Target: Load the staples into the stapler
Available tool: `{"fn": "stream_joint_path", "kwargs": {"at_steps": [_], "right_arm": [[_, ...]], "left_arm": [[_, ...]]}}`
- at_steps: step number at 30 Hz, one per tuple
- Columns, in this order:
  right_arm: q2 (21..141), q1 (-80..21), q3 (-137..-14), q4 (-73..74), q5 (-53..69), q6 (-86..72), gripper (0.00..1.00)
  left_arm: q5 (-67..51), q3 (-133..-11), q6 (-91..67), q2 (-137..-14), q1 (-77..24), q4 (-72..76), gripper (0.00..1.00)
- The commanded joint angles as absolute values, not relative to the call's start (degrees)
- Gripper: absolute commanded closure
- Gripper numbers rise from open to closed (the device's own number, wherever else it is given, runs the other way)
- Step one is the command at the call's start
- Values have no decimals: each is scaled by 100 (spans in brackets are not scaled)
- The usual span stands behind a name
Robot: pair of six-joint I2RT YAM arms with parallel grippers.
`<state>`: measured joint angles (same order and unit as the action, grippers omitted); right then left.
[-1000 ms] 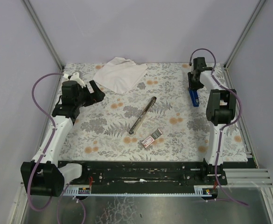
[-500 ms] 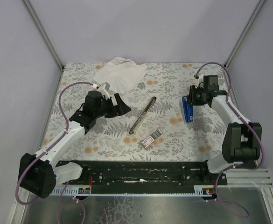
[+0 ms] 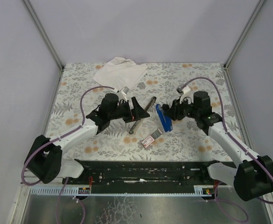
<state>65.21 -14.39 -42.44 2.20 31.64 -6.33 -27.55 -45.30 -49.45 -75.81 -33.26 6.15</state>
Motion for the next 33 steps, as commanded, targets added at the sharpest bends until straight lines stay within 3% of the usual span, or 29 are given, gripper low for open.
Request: {"fn": "stream_joint_path", "kwargs": {"at_steps": [1, 6, 17, 25, 30, 33], "right_arm": [[6222, -2043, -4186, -640, 3630, -719, 100], [6144, -2331, -4056, -588, 3633, -646, 100], [6244, -2602, -4248, -323, 3919, -434, 100], [6326, -2746, -4381, -76, 3858, -247, 100], [6352, -2796, -4402, -76, 3796, -193, 100], [6399, -2817, -4452, -72, 3808, -144, 100]], "left_arm": [[-3042, -4691, -5156, -7718, -3375, 1059, 19], [-2894, -4520, -5291, -7717, -3377, 1060, 33], [-2664, -4594, -5375, -7956, -3375, 1117, 40], [-2624, -4717, -5260, -8253, -3373, 900, 49], [-2625, -4701, -5195, -8355, -3376, 692, 62], [-2661, -4680, -5140, -8406, -3382, 613, 62]]}}
